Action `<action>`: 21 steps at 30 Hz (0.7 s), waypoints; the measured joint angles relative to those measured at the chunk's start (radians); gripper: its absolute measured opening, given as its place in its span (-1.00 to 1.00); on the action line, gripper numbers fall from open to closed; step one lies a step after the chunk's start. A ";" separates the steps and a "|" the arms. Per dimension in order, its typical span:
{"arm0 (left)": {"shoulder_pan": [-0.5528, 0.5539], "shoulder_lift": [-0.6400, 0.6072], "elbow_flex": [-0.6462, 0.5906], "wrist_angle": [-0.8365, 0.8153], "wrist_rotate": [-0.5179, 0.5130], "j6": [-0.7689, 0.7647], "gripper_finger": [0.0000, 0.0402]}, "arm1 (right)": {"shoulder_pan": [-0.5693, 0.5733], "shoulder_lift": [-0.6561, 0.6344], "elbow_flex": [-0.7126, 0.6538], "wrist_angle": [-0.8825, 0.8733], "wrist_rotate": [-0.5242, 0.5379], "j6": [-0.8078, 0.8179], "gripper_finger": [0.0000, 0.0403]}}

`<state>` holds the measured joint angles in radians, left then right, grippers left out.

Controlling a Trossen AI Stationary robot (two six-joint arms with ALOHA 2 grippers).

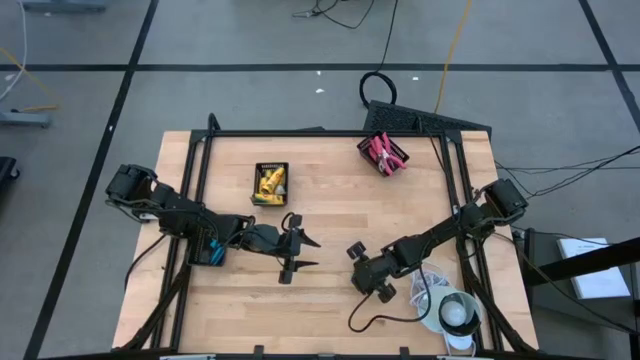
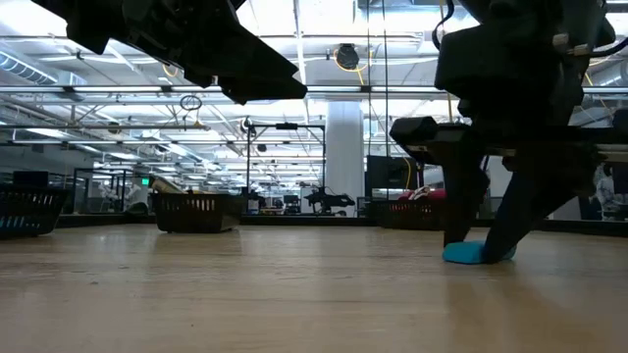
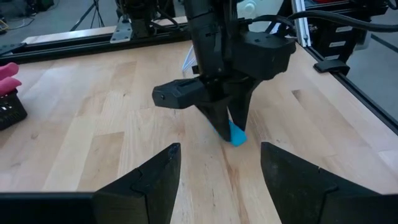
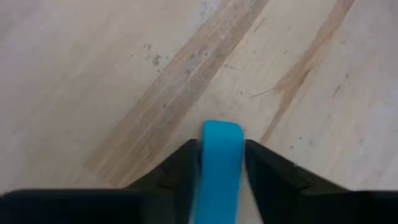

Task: Pick & Place School Supplies
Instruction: Put the blue eraser into the bottom black bin

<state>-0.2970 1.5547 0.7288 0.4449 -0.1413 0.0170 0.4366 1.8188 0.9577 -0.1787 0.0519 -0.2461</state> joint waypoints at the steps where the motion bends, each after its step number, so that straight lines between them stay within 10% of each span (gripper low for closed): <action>1: 0.000 0.000 0.000 0.000 0.000 0.000 0.12 | 0.000 0.001 0.000 -0.007 -0.003 0.004 -0.44; 5: 0.000 0.000 0.000 -0.004 0.000 0.000 0.12 | 0.001 0.000 0.000 -0.040 -0.015 0.018 -0.86; 21: -0.110 -0.258 0.000 -0.222 -0.229 0.027 0.12 | -0.006 -0.030 0.082 -0.034 0.055 -0.040 -0.98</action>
<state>-0.4069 1.2963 0.7290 0.2233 -0.3706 0.0435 0.4301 1.7889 1.0400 -0.2131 0.1074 -0.2866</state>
